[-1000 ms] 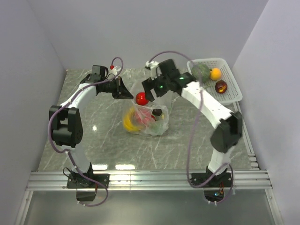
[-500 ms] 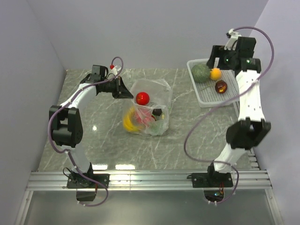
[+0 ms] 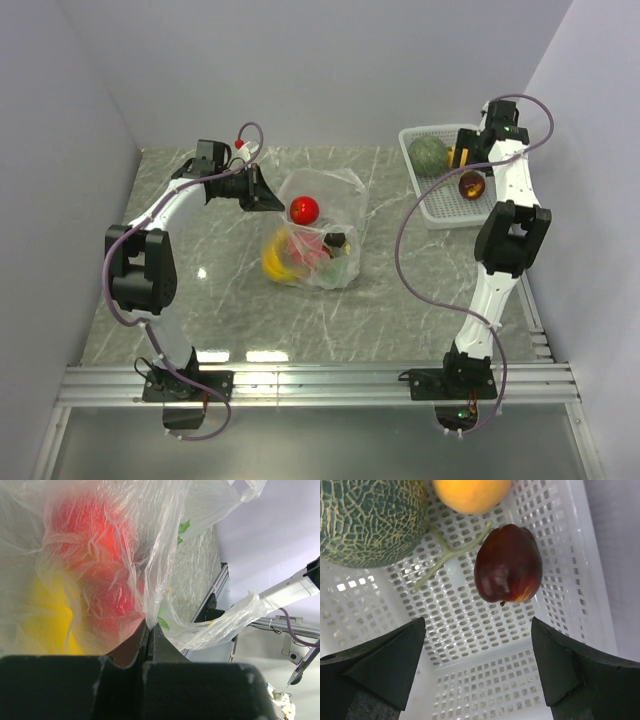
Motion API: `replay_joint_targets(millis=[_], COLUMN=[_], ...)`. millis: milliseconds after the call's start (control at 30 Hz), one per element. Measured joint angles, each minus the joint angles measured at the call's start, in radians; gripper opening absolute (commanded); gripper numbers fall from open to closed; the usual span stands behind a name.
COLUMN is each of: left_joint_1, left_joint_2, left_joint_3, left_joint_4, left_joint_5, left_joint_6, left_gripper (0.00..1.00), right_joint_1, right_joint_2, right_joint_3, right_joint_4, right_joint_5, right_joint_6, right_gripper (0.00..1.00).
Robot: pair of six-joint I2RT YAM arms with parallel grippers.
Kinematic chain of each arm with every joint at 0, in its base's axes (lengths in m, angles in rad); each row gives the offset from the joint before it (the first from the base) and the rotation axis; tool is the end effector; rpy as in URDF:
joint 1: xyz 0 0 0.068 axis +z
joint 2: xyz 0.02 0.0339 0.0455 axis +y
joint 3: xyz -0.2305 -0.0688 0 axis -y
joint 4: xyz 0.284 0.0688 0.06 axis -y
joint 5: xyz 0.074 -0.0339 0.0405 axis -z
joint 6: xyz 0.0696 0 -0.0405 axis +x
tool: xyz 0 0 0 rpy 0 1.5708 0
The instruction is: Place the fake fruits into the plastic bag and tie a complex knot
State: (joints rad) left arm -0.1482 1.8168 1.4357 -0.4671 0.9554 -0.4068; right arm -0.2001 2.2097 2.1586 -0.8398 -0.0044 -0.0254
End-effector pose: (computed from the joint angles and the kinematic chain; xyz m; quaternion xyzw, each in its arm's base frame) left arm 0.4244 -0.1208 0.2015 0.0540 0.8447 -0.4996 0.1841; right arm 0.5238 -0.1059 0.2323 0.0815 0.9392 -0.0355 0.3316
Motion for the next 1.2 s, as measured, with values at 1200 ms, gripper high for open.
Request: replay_joint_targets(millis=[1200], left_joint_1=[0.000], left_joint_2=[0.003], left_joint_3=[-0.001], left_joint_4=[0.000], left_joint_5=[-0.003], left_joint_6=[0.024], left_gripper=[0.01], right_joint_1=[-0.038], right_joint_2=[0.163], right_joint_3=[-0.057], right_joint_4=[0.185], right_joint_5=[0.084], right_joint_6=[0.113], right_gripper=[0.87])
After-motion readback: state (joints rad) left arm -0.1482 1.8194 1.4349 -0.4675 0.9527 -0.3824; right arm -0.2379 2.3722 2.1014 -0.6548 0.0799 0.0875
